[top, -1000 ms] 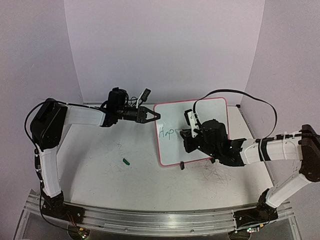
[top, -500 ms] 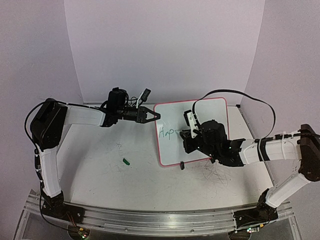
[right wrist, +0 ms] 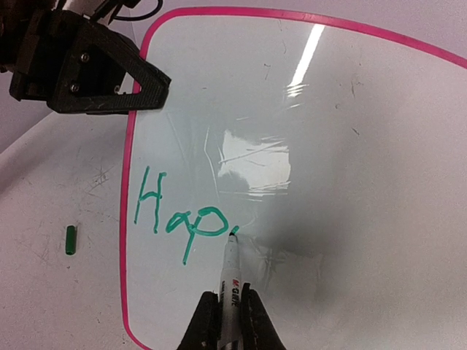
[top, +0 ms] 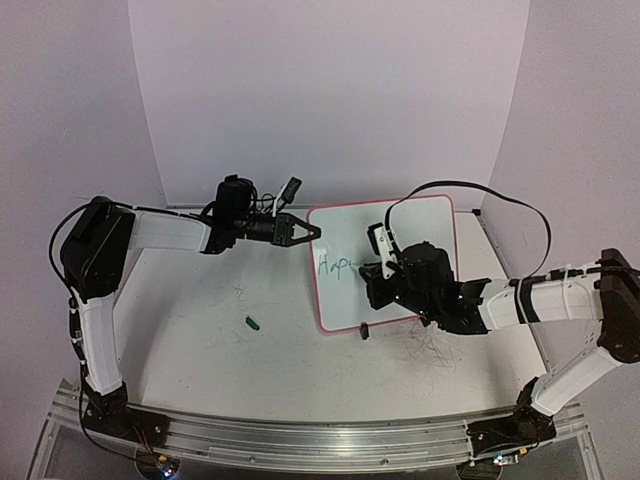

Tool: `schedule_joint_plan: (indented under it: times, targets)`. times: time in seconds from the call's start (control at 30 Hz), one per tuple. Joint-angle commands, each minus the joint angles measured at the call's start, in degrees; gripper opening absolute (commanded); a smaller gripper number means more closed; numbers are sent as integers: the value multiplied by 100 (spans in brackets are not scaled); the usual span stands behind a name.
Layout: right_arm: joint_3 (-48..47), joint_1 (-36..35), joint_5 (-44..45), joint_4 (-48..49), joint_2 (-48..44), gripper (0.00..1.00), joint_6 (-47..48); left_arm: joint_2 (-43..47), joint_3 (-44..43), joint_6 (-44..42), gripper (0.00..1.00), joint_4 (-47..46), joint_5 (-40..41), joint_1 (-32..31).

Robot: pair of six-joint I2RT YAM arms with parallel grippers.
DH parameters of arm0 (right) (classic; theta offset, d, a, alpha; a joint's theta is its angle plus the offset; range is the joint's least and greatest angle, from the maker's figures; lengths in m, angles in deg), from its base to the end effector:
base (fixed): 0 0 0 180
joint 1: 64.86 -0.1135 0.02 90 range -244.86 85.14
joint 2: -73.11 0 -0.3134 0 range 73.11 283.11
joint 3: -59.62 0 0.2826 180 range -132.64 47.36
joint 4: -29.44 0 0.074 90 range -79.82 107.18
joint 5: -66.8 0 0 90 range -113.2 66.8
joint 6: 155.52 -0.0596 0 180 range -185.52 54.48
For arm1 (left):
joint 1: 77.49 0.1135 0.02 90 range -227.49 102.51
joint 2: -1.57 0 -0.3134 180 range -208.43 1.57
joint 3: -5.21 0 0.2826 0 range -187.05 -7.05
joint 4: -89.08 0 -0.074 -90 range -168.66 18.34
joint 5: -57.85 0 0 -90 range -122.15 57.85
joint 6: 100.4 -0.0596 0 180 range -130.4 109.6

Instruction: Write a sentence on the whiteboard

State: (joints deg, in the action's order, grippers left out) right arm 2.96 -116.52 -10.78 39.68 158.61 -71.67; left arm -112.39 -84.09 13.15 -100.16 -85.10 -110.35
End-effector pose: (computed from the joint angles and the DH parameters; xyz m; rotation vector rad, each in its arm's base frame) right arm 0.2385 0.2809 0.2474 -0.6013 1.8198 0.4816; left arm 0.4026 -0.3167 0.2528 0.8636 1.8166 -1.5024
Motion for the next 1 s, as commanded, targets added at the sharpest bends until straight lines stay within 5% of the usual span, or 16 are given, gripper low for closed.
schedule_joint_plan:
  times: [0.0,0.97]
  targets:
    - [150,-58,11,-120,-144,0,-181,34,34,-140,0,102,34,-186]
    - [-251,84,-63,246,-127,0,-14,38,40,-149,0,102,49,-194]
